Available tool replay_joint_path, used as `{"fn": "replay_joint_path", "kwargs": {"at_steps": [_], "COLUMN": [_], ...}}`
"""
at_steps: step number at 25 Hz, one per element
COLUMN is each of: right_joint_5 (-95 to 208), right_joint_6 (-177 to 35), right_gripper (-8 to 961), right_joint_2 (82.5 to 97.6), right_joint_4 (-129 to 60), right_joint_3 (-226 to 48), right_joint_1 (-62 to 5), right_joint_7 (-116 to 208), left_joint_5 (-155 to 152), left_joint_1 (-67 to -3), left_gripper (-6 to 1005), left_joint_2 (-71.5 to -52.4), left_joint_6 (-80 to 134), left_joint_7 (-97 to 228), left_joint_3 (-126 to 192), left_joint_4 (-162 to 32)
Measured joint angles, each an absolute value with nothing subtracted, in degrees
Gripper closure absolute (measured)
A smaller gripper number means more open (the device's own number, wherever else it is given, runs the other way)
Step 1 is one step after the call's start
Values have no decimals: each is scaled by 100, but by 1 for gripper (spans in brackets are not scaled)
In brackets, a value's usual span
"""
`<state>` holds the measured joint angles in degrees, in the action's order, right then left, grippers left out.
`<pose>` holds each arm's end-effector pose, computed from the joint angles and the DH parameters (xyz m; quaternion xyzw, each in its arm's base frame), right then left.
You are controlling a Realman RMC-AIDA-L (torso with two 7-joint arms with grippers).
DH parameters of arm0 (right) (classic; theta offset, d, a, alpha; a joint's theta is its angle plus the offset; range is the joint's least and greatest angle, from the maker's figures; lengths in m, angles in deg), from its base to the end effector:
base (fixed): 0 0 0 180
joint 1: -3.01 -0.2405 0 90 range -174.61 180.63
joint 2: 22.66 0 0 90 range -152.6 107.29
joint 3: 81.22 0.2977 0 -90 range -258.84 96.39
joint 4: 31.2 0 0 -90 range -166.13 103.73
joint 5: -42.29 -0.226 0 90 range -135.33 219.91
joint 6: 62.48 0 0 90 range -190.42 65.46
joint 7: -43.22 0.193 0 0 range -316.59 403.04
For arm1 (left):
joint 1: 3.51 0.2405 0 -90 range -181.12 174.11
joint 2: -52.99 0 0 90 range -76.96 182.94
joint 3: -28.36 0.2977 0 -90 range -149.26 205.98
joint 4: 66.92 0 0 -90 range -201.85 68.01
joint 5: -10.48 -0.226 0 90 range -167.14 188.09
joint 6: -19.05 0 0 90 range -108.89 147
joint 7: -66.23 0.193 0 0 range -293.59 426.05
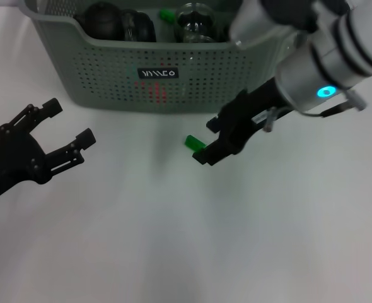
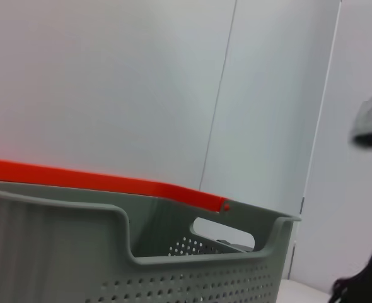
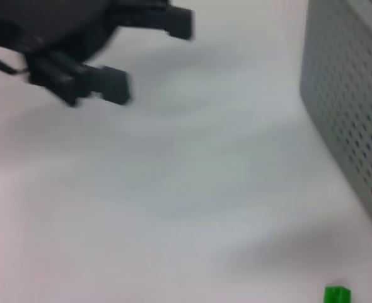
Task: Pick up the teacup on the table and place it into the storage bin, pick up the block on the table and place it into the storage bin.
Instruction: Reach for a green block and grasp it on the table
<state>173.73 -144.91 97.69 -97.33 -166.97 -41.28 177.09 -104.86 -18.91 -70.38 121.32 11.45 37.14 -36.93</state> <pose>0.1395 0.3998 -0.1318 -0.9785 0.1790 -0.0902 0.0493 -0.3536 0.2757 -0.0367 -0.8396 -0.2269 -0.3865 0.3069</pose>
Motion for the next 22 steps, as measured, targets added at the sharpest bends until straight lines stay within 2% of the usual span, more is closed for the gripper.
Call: {"fn": "replay_joint_path", "kwargs": {"at_steps": [5,12,22], "right_joint_5": [17367,16894,16314], "right_joint_6": [-13357,-12293,-11056], "right_gripper": [230,438,447], "right_joint_2": [9791,9813,9827], "right_joint_4": [-8542,-8069,-7612], "right_joint_3": [-16980,-17563,-18357], "right_joint_1": [-4463,-4406,-4204], "right_joint_7": [17917,17844,17840], "left_joint_5": [-10490,-10493,-10467], "left_joint_1": [-1902,-1894,-1885], "left_gripper": [50,51,51], "left_joint_2": [-7051,-7065,-7068], "left_joint_6": [12131,12121,12105], "left_joint_7": [1148,1148,1157], "left_joint_3": [3723,3710,3706], "left_joint_4": [-3748,-3750,-3748]}}
